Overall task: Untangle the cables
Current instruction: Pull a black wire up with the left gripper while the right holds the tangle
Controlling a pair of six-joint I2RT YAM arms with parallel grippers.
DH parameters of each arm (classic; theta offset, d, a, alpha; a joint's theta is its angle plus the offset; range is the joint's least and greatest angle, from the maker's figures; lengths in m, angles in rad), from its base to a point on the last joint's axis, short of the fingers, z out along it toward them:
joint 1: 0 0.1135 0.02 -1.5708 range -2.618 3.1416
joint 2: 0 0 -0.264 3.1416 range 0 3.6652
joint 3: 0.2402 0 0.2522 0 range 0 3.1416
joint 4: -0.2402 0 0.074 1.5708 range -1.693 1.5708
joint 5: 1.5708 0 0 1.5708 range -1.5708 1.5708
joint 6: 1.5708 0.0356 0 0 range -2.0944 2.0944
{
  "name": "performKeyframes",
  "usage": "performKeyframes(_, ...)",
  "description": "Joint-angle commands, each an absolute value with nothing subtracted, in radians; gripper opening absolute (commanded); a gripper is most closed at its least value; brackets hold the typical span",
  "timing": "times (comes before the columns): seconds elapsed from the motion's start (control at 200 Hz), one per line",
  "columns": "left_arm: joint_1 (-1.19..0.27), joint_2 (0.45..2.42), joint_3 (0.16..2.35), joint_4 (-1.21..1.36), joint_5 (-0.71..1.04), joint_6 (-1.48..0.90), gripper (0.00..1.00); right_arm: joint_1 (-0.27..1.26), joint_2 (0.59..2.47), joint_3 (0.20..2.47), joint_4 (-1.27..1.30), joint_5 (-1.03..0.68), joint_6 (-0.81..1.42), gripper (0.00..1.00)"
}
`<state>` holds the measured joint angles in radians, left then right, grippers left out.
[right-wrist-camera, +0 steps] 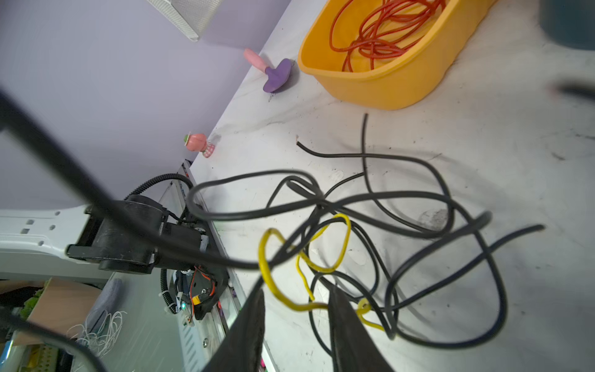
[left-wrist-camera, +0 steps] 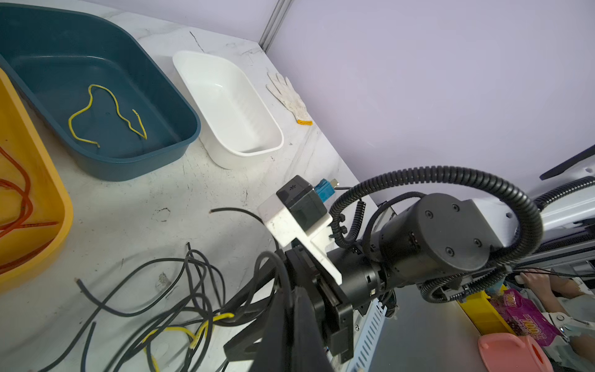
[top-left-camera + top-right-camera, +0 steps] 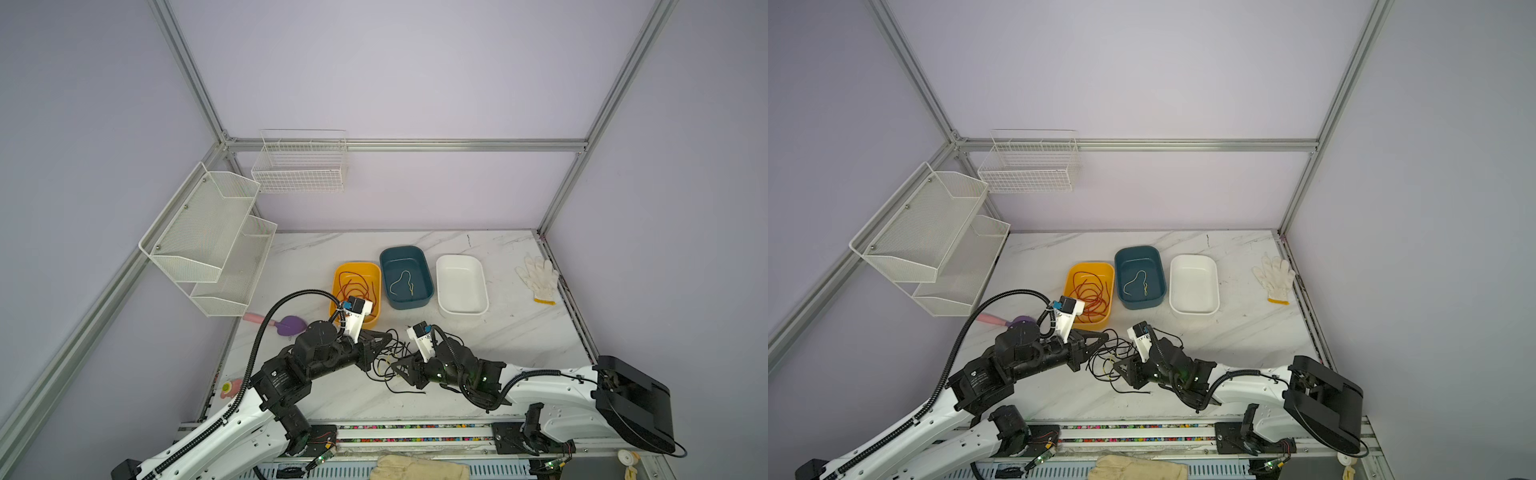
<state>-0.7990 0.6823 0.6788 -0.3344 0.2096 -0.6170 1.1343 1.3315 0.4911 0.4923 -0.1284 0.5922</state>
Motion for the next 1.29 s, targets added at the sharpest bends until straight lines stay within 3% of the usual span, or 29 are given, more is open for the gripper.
performKeyframes(0.0,-0.8,0.662,0.806,-0.326,0.228,-0.629,0.0,1.149,1.348,0.526,0.497,-0.024,0.564,0.25)
performKeyframes(0.285,-0.798,0.613,0.921,-0.446,0.174,-0.596,0.0,1.149,1.346,0.487,0.509,0.035,0.571,0.0)
performKeyframes(0.86,-0.799,0.717,1.503,-0.676,0.084,-0.446,0.0,1.149,1.307,0.364,0.512,0.14,0.684,0.0)
performKeyframes(1.29,-0.798,0.98,1.881,-0.777,0.124,-0.356,0.0,1.149,1.276,0.278,0.583,0.146,0.716,0.0)
